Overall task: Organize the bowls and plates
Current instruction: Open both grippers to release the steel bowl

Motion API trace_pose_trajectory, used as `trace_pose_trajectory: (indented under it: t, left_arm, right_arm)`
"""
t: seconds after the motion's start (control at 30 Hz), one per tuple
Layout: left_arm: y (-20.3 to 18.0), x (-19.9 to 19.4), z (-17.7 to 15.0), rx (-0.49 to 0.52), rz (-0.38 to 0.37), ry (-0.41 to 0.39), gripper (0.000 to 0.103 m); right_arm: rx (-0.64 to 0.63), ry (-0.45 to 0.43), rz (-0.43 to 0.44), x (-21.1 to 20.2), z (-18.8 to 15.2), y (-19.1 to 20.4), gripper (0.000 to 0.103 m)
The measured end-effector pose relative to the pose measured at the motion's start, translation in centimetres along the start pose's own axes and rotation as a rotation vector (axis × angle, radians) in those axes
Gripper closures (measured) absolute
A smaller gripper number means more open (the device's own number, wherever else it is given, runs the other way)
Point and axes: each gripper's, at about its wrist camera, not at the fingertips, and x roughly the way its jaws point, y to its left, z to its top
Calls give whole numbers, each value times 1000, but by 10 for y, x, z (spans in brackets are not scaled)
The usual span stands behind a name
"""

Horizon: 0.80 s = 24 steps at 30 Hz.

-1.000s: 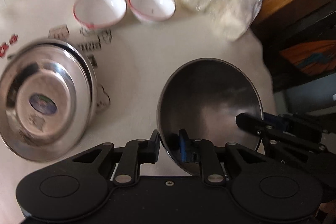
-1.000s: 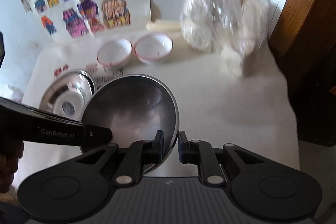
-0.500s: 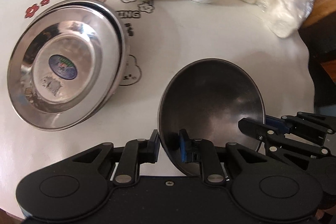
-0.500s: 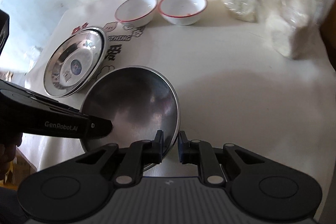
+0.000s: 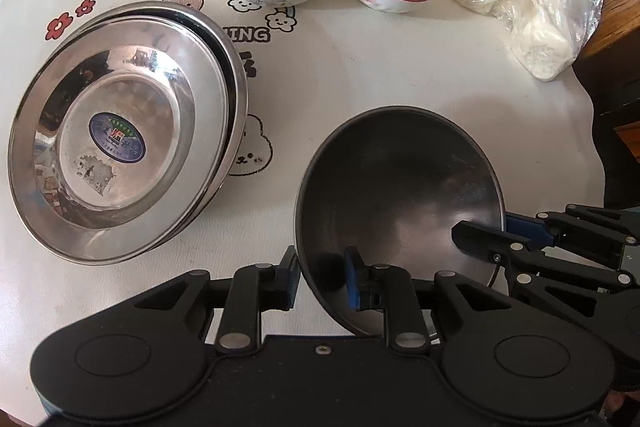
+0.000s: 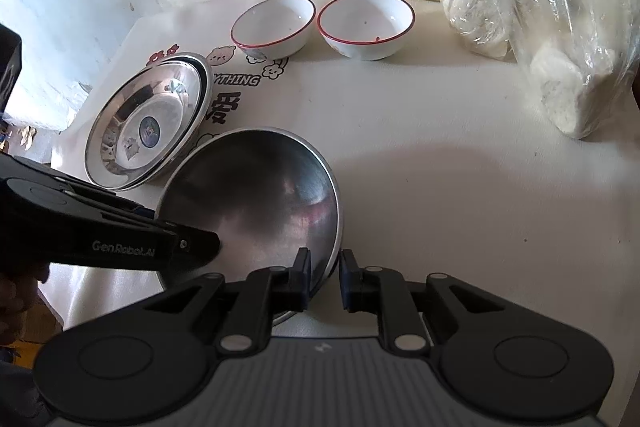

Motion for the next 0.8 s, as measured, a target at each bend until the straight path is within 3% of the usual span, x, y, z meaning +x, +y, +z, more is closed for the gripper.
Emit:
trace_pose_trajectory:
  t: [0.13, 0.27, 0.33, 0.43, 0.53, 0.6, 0.67, 0.8]
  left_arm:
    - [3, -9, 2, 8, 5, -17, 58]
    - [8, -25, 7, 13, 12, -44, 39]
    - [11, -34, 8, 15, 15, -67, 23]
    - [14, -47, 8, 14, 46, -106, 0]
    - [16, -52, 11, 13, 63, -125, 1]
    - [17, -54, 12, 5, 59, -141, 1]
    - [16, -54, 14, 5, 55, -151, 1]
    - [13, -57, 22, -5, 53, -180, 1]
  right_arm:
    - [14, -14, -1, -3, -1, -1, 81]
    - [34, -54, -24, -13, -3, -3, 69]
    - [56, -63, -30, -16, -6, -7, 64]
    - [85, -73, -40, -20, -9, -12, 45]
    - [114, -95, -53, -24, -11, -16, 26]
    - [133, -116, -53, -27, -12, -18, 6]
    - [146, -137, -47, -29, -12, -19, 1]
    - [157, -159, -48, -31, -11, -21, 0]
